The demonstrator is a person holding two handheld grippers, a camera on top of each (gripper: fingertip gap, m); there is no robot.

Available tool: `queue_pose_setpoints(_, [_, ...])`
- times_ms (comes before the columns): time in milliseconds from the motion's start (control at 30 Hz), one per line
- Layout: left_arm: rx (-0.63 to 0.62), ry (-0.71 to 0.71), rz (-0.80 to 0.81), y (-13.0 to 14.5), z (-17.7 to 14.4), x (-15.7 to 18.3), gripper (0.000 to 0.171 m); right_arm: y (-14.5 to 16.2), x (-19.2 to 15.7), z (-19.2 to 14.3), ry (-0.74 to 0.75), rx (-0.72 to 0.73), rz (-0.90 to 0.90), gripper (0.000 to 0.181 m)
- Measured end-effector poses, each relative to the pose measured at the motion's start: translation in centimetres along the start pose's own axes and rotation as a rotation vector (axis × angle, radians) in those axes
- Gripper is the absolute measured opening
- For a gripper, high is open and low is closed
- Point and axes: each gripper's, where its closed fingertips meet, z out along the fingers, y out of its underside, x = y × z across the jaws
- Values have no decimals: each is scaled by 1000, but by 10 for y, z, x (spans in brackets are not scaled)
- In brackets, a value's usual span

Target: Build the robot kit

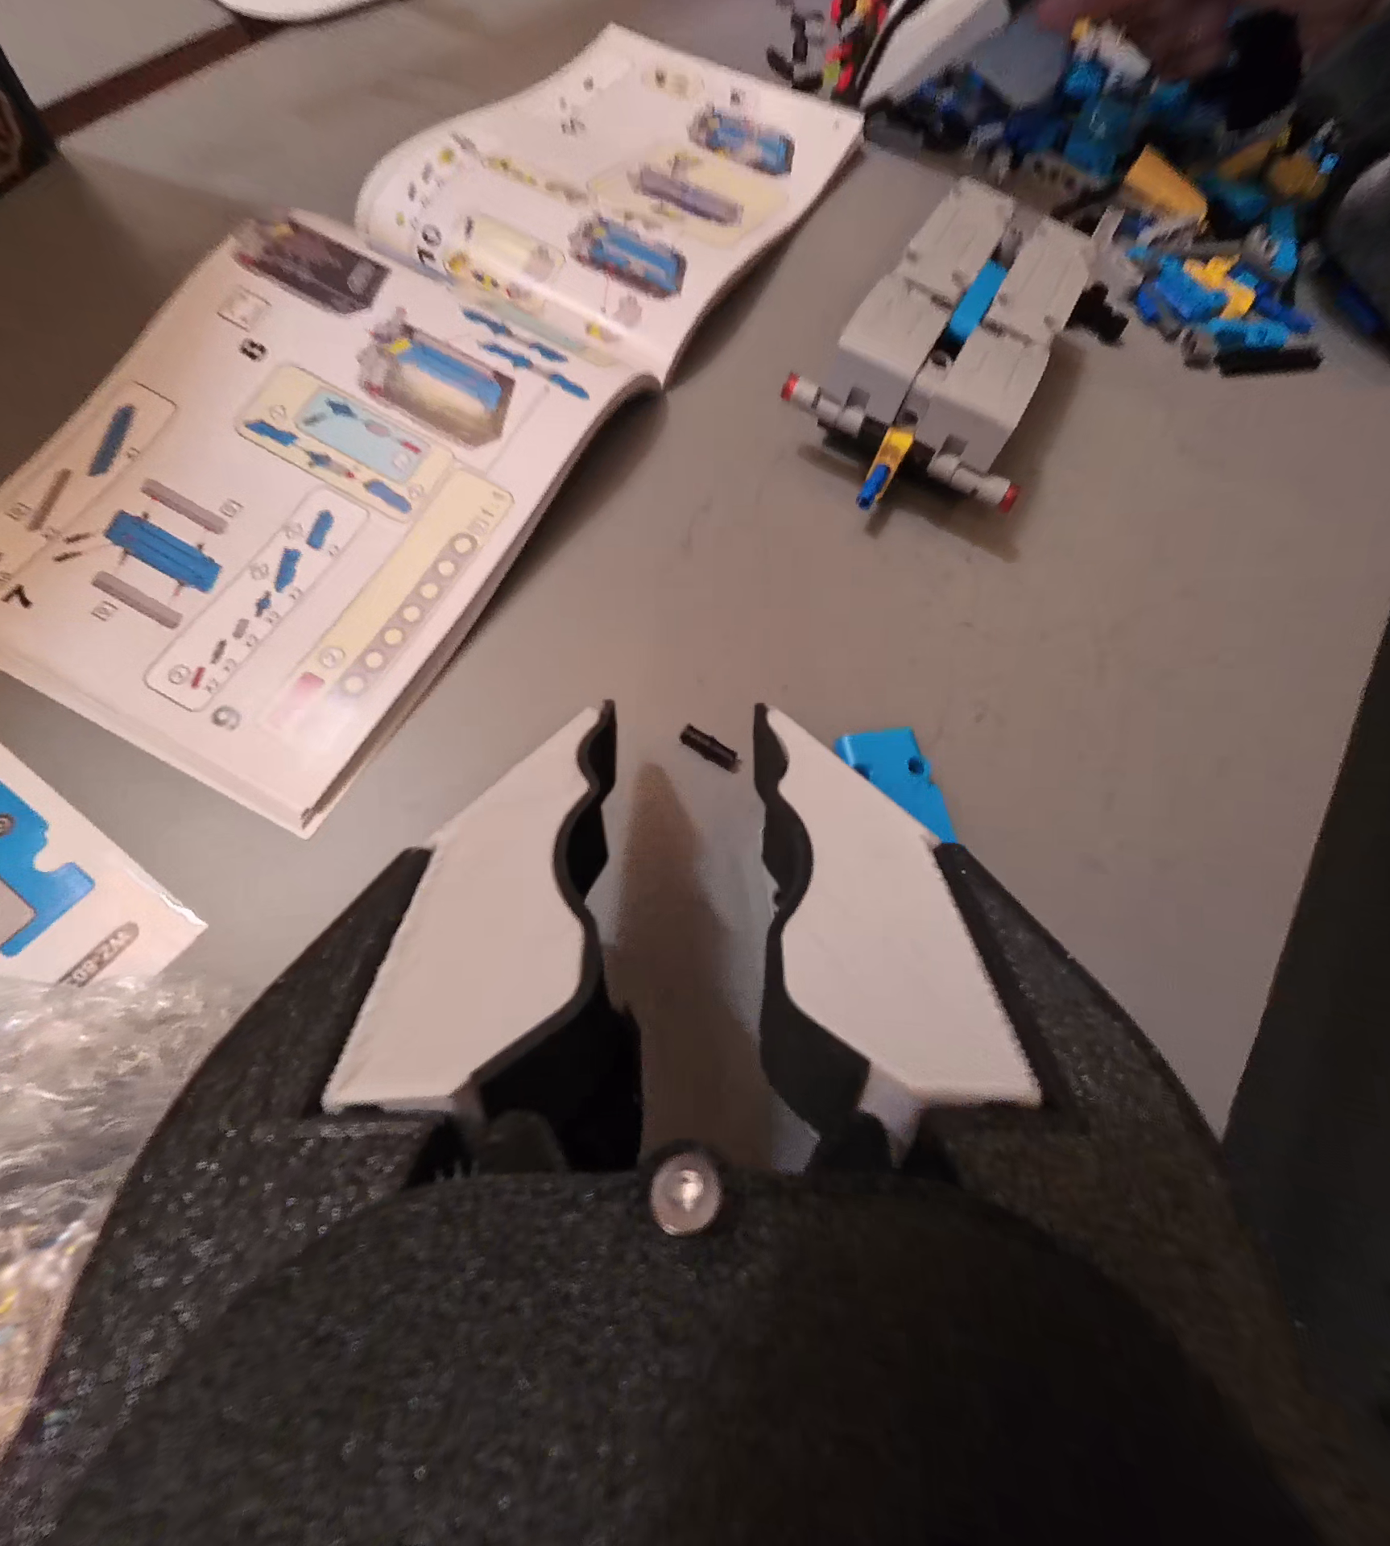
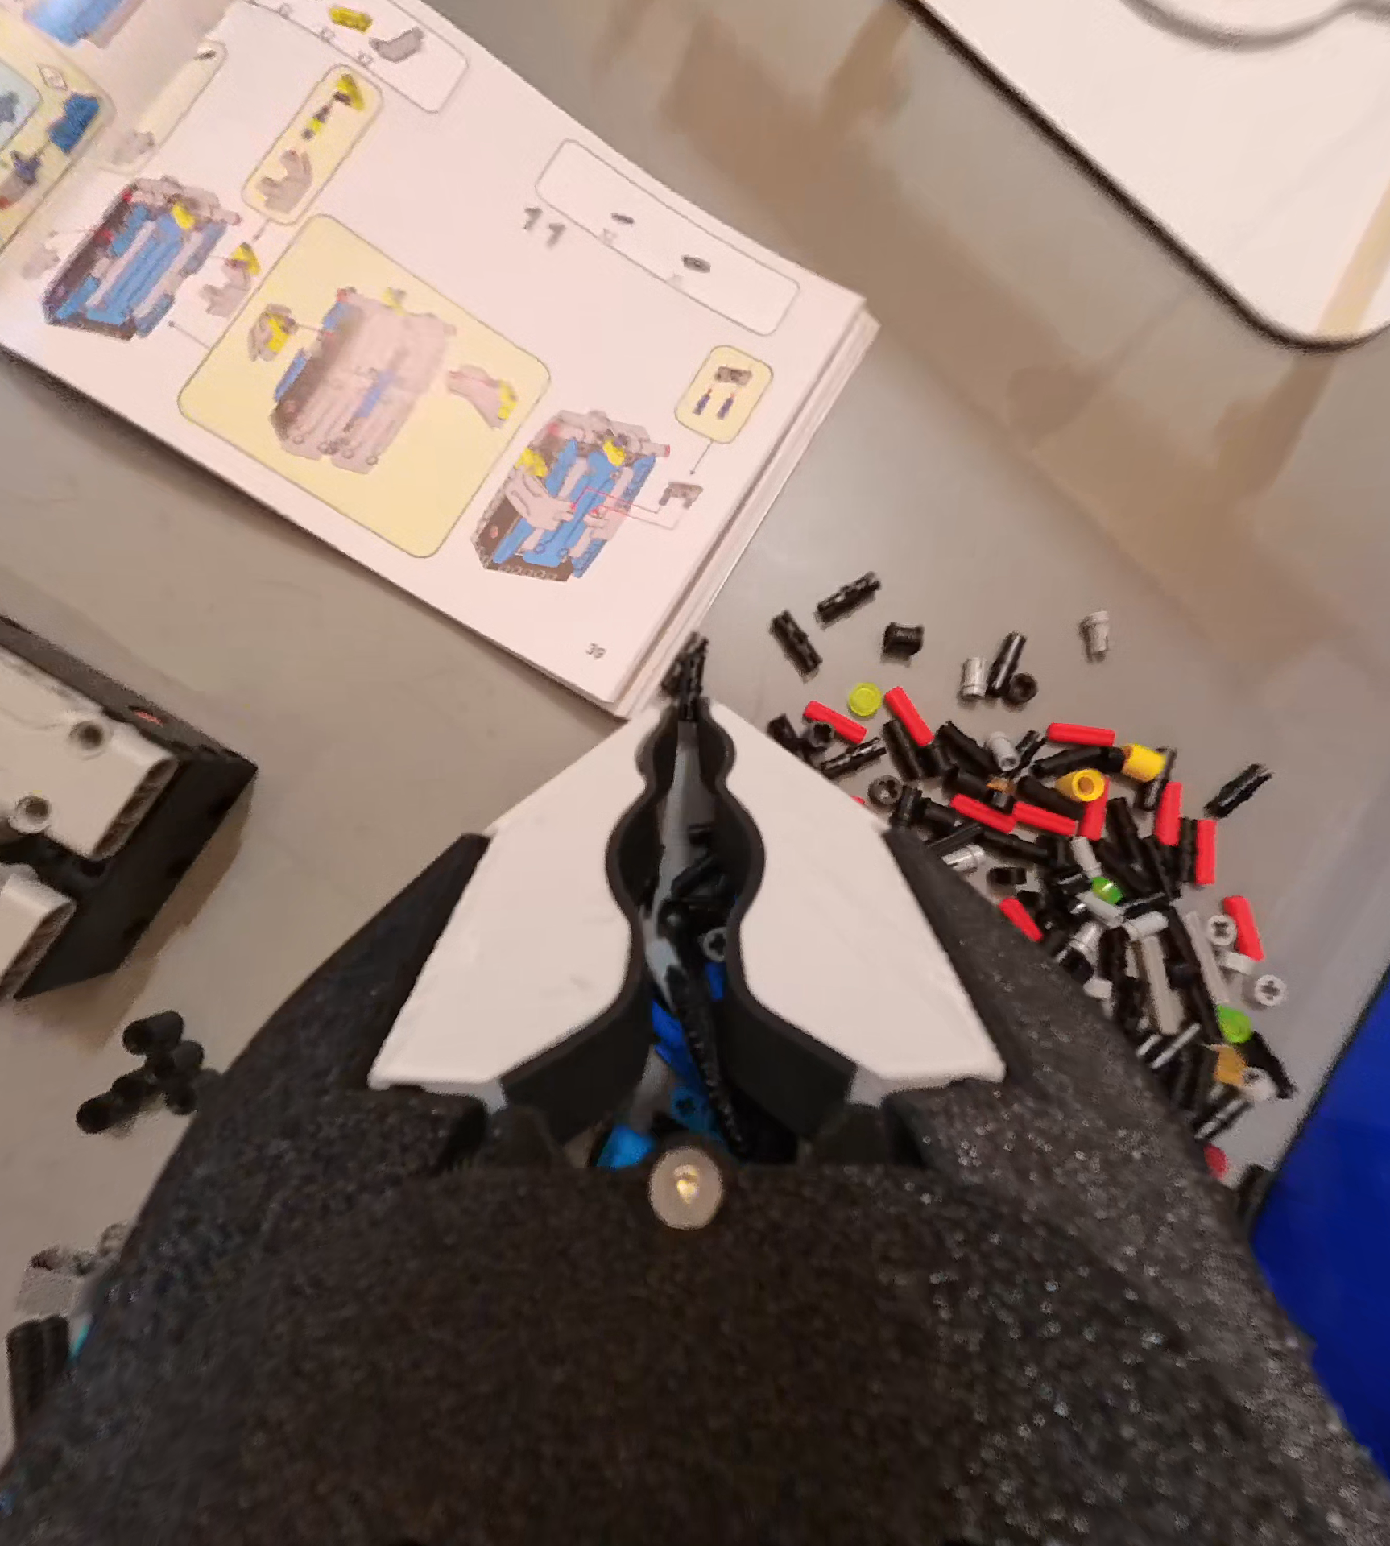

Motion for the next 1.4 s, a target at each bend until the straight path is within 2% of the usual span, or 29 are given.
queue_pose_setpoints(67, [85, 31, -42, -15, -6, 3, 33, -14, -10, -13, 23, 54, -90, 3])
queue_pose_setpoints(100, [138, 70, -86, -25, -10, 7, 33, -29, -26, -22, 2, 119, -168, 3])
queue_pose_setpoints(200, [282, 224, -242, -52, -27, 22, 33, -73, -113, -56, -145, 348, -461, 3])
queue_pose_setpoints(267, [323, 321, -306, -61, -34, 33, 33, -93, -183, -72, -245, 465, -602, 3])
queue_pose_setpoints(300, [330, 353, -326, -64, -36, 37, 31, -97, -214, -74, -286, 492, -661, 3])
queue_pose_setpoints(367, [312, 423, -340, -63, -37, 50, 24, -99, -257, -69, -288, 499, -777, 3])
queue_pose_setpoints(400, [296, 452, -342, -61, -37, 55, 15, -98, -270, -66, -285, 502, -823, 3])
queue_pose_setpoints(500, [275, 505, -368, -59, -38, 62, 15, -94, -289, -64, -343, 506, -853, 3])
queue_pose_setpoints(667, [283, 520, -371, -60, -39, 64, 14, -91, -299, -67, -382, 516, -863, 3])
queue_pose_setpoints(733, [279, 526, -354, -59, -38, 68, 3, -88, -300, -64, -394, 502, -860, 3])
queue_pose_setpoints(767, [272, 524, -337, -58, -38, 69, 3, -88, -300, -63, -390, 507, -863, 3])
queue_pose_setpoints(867, [279, 472, -270, -57, -40, 62, 3, -93, -296, -67, -396, 554, -817, 6])
queue_pose_setpoints(900, [257, 391, -214, -53, -37, 50, 3, -94, -288, -68, -388, 552, -796, 10])
queue_pose_setpoints(1000, [77, -80, 89, -22, -29, -15, 3, -101, -234, -64, -286, 515, -669, 12])
queue_pose_setpoints(1033, [-3, -156, 184, -10, -27, -23, 3, -103, -208, -62, -239, 501, -600, 11])
queue_pose_setpoints(1100, [-112, -153, 254, 9, -20, -18, 3, -101, -146, -54, -101, 455, -444, 12])
queue_pose_setpoints(1200, [-124, -39, 169, 17, -12, -4, 3, -74, -54, -42, 102, 328, -264, 16])
queue_pose_setpoints(1267, [-131, -7, 114, 21, -9, -3, 3, -48, -7, -37, 197, 235, -175, 19])
queue_pose_setpoints(1333, [-163, 7, 102, 29, -5, -3, 3, -26, 14, -31, 193, 153, -82, 24])
queue_pose_setpoints(1400, [-159, 16, 97, 31, -2, -2, 3, -14, 15, -22, 132, 99, -8, 26])
